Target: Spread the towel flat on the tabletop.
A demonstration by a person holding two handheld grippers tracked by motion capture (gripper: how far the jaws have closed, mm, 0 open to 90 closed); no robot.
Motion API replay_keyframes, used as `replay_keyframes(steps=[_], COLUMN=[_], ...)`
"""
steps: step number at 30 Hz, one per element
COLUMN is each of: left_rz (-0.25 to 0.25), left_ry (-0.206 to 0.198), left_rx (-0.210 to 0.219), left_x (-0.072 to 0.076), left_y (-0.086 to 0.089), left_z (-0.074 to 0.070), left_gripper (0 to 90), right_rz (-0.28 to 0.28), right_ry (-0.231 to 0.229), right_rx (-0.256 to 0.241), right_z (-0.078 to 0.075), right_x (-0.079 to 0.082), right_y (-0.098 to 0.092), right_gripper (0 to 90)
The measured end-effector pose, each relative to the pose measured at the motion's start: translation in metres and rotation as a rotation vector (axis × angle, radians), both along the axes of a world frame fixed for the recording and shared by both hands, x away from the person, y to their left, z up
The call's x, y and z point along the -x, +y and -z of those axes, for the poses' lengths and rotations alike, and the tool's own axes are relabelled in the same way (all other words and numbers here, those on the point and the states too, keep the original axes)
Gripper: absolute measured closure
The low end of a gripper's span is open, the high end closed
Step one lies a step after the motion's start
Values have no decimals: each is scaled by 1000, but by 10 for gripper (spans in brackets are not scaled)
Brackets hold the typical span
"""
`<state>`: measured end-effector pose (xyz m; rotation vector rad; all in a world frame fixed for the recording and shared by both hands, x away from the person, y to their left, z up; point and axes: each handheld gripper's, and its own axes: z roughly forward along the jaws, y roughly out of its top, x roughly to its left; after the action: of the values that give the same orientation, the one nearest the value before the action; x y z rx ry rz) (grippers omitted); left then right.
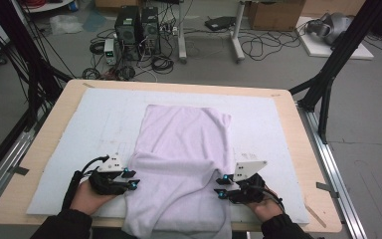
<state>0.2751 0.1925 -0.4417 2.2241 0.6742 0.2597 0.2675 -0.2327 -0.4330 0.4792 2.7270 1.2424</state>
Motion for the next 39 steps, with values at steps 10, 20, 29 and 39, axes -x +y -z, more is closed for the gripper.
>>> replay_keyframes(steps=[10,20,29,39], left_rz=[40,89,60,125], left_ry=[10,-83,-25,-11], left_rx=[-10,60,-8,36], left_x=[11,66,32,52], left_y=[5,24,7,17], left_z=[-5,-28,-3,-8], left_gripper=[881,835,648,874], right_rz=[-64,-143,-78,-174], right_ry=[56,47,46,83], right_rx=[12,-127,-14,19], right_z=[9,-17,6,9], right_x=[5,44,17,28], right_y=[7,-4,5,8], right_gripper=[878,831,701,885])
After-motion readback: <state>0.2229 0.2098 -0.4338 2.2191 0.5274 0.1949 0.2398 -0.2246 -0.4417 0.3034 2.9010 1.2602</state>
